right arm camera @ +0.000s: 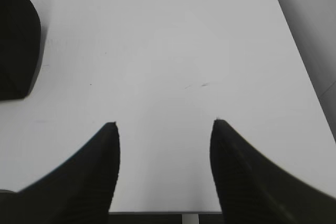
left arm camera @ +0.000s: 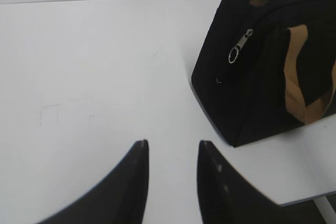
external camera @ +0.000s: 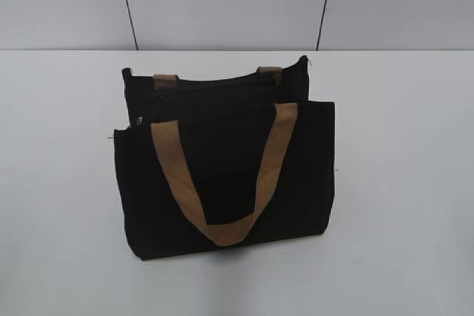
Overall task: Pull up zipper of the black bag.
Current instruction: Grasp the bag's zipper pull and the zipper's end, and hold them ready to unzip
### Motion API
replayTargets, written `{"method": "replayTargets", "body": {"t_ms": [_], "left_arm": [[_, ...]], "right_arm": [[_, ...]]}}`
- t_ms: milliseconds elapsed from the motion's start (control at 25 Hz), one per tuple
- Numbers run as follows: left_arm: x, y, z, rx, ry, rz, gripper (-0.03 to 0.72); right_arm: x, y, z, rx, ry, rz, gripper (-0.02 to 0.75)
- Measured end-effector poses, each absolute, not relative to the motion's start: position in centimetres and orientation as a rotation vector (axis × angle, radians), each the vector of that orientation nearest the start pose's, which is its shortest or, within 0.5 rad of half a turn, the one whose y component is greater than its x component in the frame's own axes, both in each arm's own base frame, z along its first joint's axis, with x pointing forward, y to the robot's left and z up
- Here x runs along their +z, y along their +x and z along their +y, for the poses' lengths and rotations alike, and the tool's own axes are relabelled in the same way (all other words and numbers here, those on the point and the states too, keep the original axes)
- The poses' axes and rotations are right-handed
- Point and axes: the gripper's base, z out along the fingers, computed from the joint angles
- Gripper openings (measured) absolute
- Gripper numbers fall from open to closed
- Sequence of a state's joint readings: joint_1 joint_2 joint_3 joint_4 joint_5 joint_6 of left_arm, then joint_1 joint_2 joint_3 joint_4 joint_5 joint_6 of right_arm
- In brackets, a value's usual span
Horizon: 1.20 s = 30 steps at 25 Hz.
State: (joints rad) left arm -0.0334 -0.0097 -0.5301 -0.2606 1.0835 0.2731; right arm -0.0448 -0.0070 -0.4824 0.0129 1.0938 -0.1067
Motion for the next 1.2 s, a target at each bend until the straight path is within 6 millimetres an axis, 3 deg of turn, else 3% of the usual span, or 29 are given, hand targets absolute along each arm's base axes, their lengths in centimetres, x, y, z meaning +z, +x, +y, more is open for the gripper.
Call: {"method": "replayTargets", "body": {"t_ms": [120,320,400,640,920,1200], "left_arm": [[28.6,-1.3,-2.0,-0.157,0.327,1.977,0.256],[28.6,-1.3,-2.0,-0.157,0.327,1.977,0.459],[28.6,-1.3,-2.0,-0.157,0.327,1.977,0.501],[28.7,-0.5,-2.0,-0.159,0.329,2.017,0.474],[30.4,4.4,-2.8,-0.241,0.441,2.059,0.456],[29.1,10.9,-4.9,-0.316,0.716,2.107,0.456]], "right_arm": [[27.0,-0.5,0.1,-0.076,-0.065,2.088,0.433],[27.0,-0.5,0.1,-0.076,-0.065,2.088,0.433],[27.0,-0.5,0.1,-0.076,-0.065,2.088,0.433],[27.0,-0.5,0.1,-0.074,-0.066,2.088,0.433],[27.3,0.9,0.5,-0.005,-0.068,2.175,0.433],[29.6,3.1,0.8,0.046,-0.102,2.24,0.433]]}}
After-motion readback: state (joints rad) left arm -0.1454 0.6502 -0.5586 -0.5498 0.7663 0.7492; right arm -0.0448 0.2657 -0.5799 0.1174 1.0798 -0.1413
